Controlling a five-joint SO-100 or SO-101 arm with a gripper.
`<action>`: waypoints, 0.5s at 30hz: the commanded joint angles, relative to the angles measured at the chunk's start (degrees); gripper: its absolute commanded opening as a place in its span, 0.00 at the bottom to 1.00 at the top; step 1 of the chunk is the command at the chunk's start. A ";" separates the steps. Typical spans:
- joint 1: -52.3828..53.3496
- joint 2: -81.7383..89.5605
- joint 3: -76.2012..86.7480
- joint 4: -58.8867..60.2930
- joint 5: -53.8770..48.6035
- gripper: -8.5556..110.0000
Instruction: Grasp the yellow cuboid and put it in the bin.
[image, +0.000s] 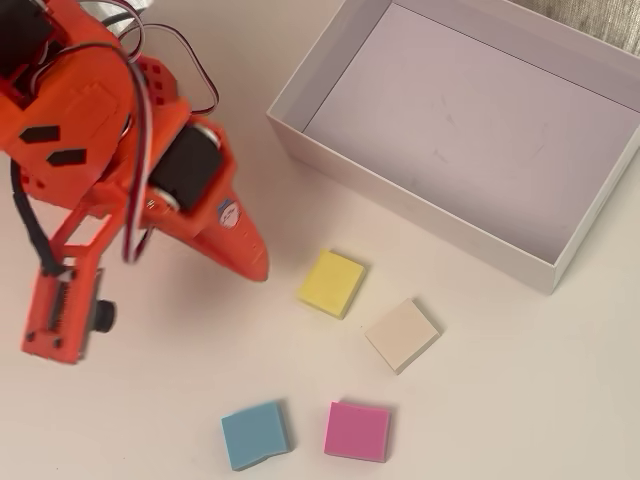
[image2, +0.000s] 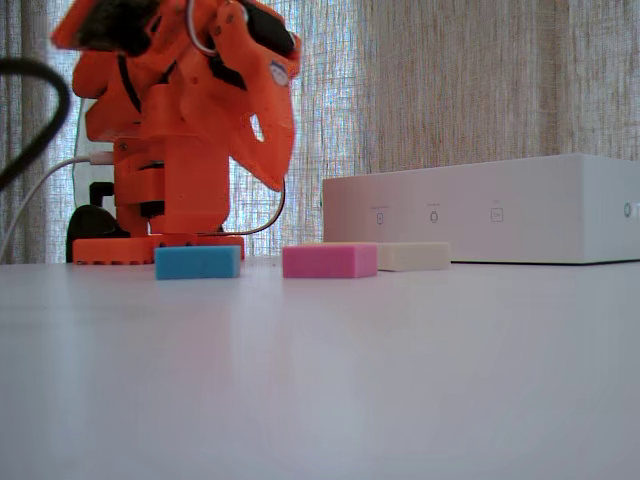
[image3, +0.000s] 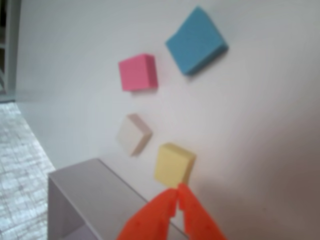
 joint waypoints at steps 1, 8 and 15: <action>-2.20 -5.19 -1.32 -1.93 -1.85 0.00; -3.60 -35.68 -21.01 -6.94 -6.24 0.04; -7.56 -61.52 -54.76 -0.26 -5.71 0.03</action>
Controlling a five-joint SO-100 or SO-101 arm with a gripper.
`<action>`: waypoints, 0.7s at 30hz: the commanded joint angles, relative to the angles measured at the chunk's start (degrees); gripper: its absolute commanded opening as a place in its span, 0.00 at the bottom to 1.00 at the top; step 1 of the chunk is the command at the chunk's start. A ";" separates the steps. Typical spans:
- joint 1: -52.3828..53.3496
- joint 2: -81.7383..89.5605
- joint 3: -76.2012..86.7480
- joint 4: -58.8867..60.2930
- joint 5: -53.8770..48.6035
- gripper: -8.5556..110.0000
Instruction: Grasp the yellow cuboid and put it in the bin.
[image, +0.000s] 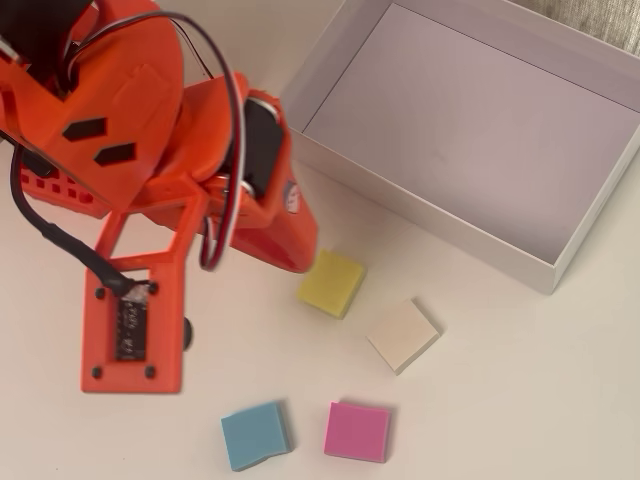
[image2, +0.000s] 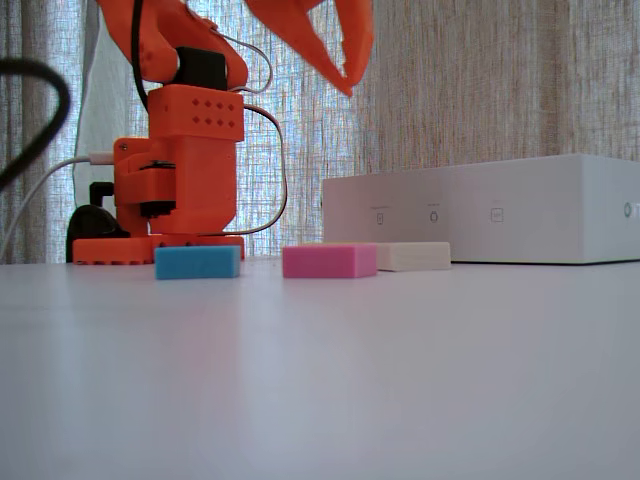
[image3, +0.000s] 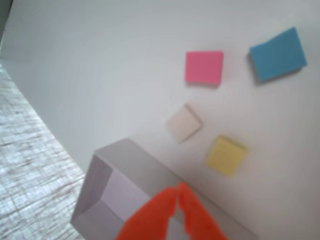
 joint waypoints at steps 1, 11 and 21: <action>-2.72 -9.49 -15.03 1.93 -0.53 0.02; -7.73 -15.12 -22.68 0.00 -2.99 0.21; -2.29 -17.14 -6.50 2.02 -4.22 0.29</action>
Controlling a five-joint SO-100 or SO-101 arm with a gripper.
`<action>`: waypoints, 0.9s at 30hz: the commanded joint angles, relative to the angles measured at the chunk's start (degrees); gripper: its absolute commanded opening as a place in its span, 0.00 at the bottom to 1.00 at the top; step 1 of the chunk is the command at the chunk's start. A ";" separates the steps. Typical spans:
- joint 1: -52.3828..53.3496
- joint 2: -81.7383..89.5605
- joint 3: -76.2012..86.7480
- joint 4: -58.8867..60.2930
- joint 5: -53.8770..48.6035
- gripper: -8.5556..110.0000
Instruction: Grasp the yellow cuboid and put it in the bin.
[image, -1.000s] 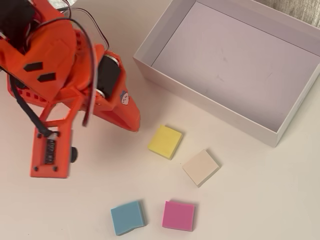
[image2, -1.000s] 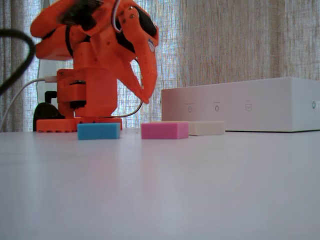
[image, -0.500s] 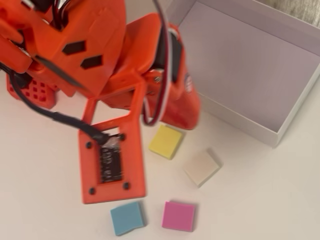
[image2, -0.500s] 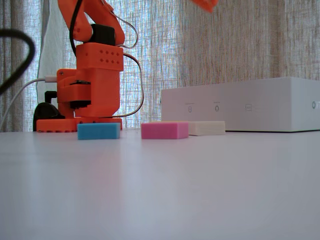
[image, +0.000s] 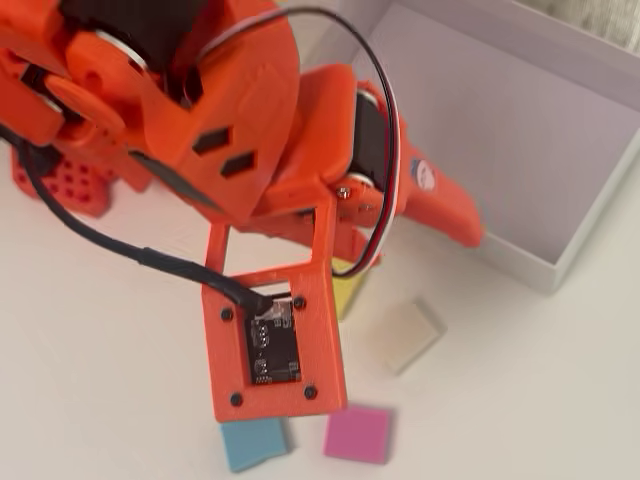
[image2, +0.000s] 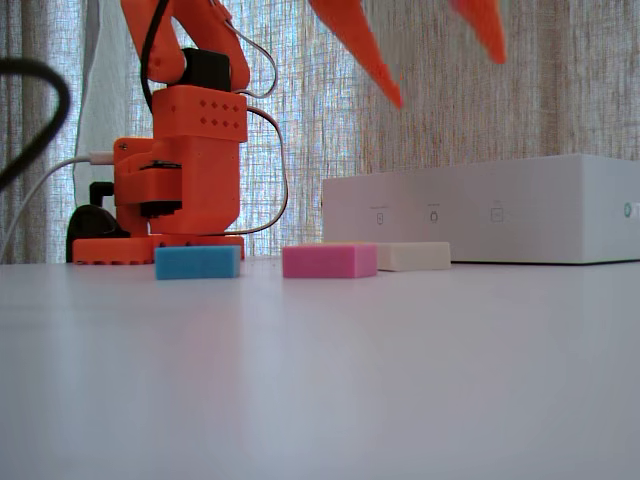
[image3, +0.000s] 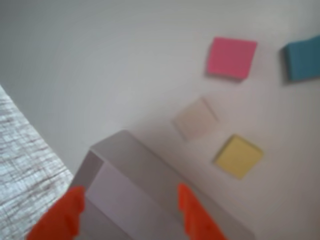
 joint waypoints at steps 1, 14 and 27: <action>0.70 -0.18 3.08 0.79 -1.49 0.30; 1.67 0.62 15.56 -0.62 -0.88 0.35; 6.94 -4.04 17.23 -3.52 -1.05 0.35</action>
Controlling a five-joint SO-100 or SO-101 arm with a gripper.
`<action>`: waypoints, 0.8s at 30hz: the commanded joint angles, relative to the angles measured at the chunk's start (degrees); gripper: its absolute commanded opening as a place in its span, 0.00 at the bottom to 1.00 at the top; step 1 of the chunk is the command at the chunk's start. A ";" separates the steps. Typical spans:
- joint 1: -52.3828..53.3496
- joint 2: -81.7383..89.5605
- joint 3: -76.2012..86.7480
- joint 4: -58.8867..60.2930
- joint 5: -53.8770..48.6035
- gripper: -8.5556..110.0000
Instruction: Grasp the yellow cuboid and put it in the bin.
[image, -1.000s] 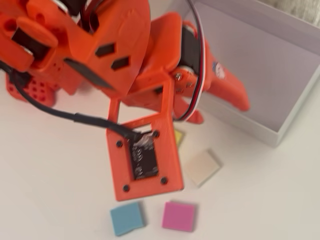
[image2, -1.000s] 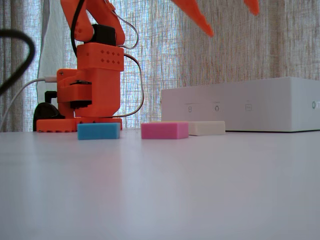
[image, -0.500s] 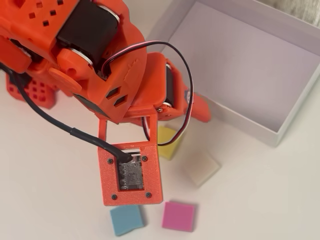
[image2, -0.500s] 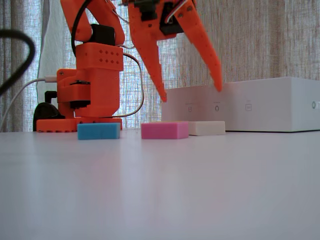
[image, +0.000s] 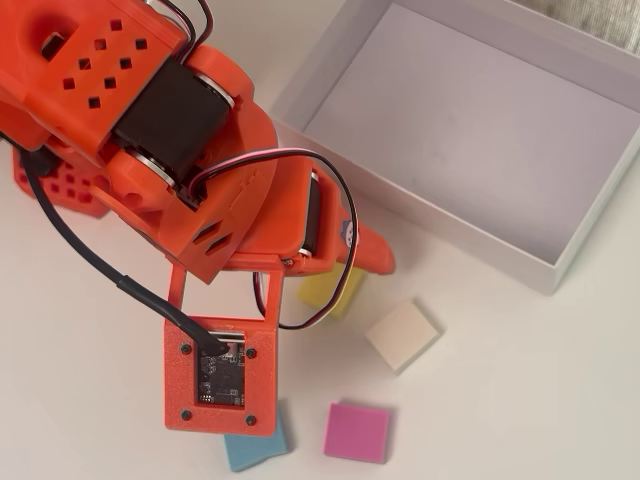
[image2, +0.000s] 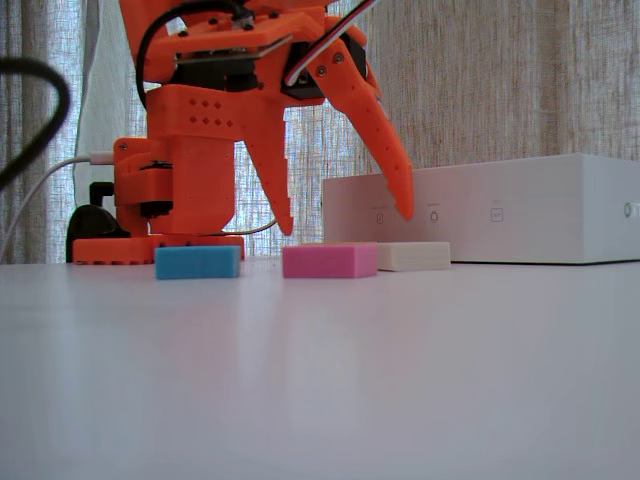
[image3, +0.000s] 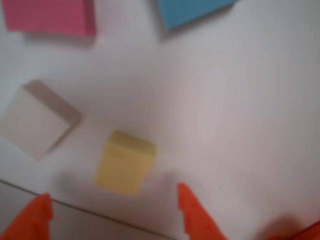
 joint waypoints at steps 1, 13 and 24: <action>0.26 -0.44 0.35 -1.05 0.18 0.34; 1.05 -5.45 1.93 -6.86 0.35 0.31; 0.53 -8.17 3.16 -10.55 0.62 0.21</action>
